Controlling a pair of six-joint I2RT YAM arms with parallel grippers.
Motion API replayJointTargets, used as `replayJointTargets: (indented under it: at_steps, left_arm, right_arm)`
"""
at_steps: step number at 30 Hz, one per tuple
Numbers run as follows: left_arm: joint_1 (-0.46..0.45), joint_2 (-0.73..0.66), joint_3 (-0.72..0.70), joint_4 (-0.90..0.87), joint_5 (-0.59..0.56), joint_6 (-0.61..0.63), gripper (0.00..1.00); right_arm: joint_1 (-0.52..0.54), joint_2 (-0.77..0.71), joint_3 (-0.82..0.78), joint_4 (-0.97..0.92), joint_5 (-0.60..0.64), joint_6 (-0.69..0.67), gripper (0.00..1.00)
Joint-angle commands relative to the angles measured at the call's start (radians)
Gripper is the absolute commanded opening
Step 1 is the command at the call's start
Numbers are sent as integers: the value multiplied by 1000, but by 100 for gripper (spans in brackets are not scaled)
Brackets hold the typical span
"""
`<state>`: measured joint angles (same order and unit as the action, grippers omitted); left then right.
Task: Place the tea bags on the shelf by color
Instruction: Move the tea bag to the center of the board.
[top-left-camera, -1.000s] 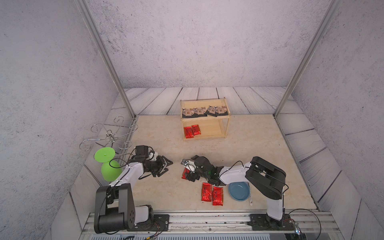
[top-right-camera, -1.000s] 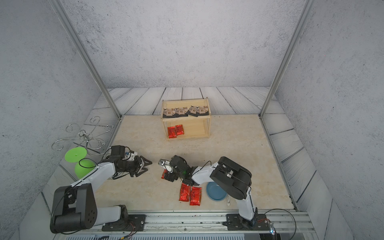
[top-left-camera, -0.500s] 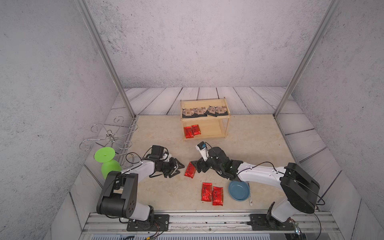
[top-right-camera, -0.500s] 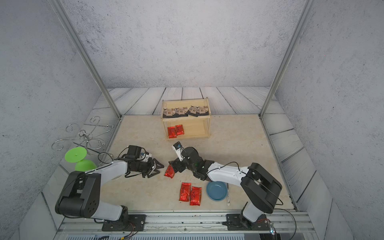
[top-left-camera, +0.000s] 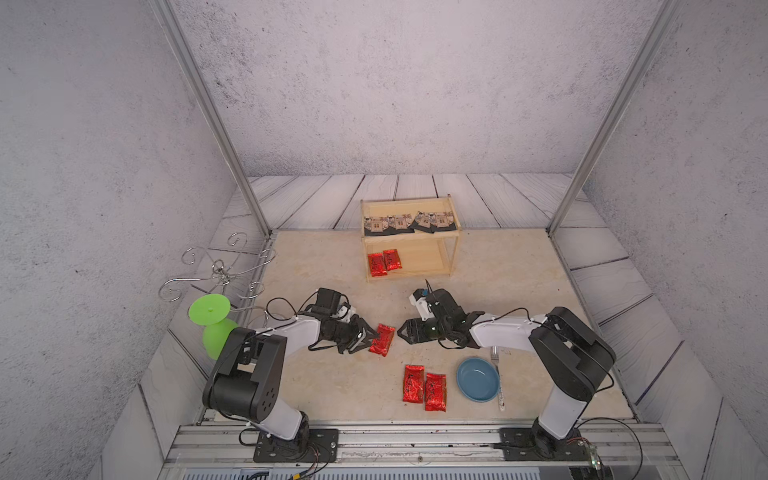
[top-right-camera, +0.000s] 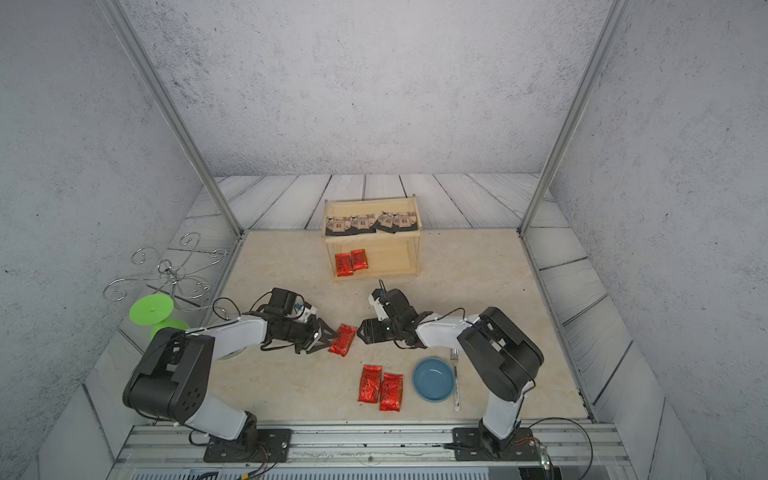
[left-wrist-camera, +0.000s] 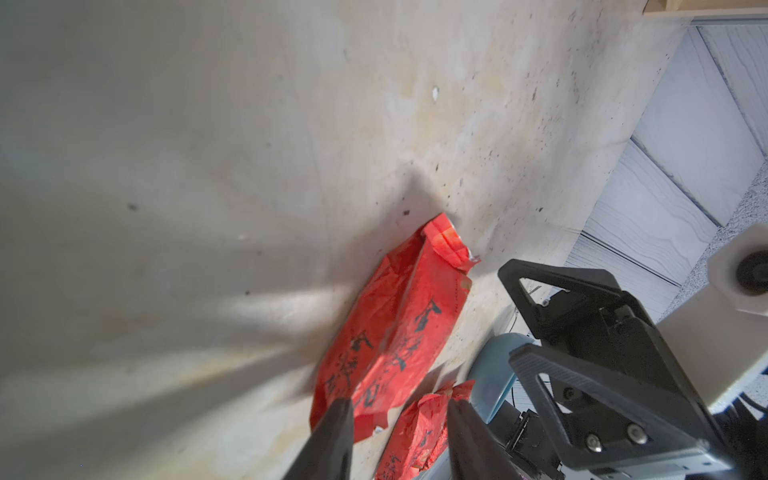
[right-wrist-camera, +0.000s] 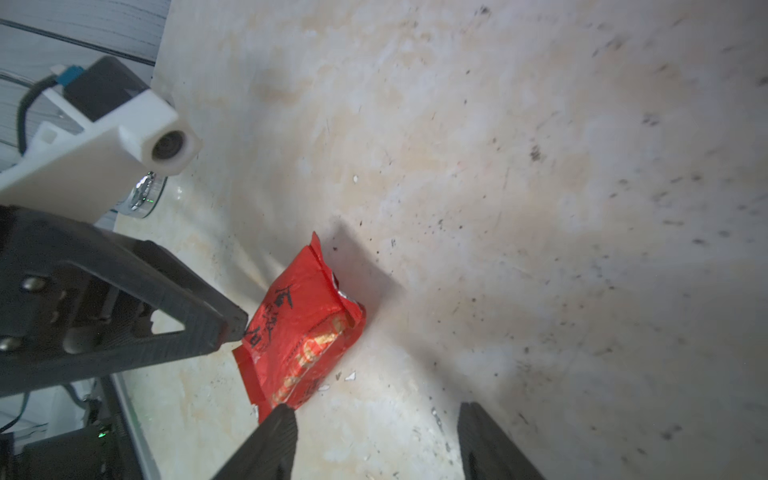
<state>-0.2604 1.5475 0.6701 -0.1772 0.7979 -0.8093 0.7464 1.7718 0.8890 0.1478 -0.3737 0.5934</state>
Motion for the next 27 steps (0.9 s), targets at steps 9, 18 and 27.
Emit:
replayJointTargets:
  at_steps: [9, 18, 27]
  left_arm:
    - [-20, 7, 26, 4, 21, 5, 42]
    - [-14, -46, 26, -28, 2, 4, 42]
    - [70, -107, 23, -85, -33, 36, 42]
  right_arm:
    - [-6, 123, 118, 34, -219, 33, 44]
    - [-5, 217, 199, 55, -289, 54, 39]
    - [4, 291, 273, 76, -344, 64, 39]
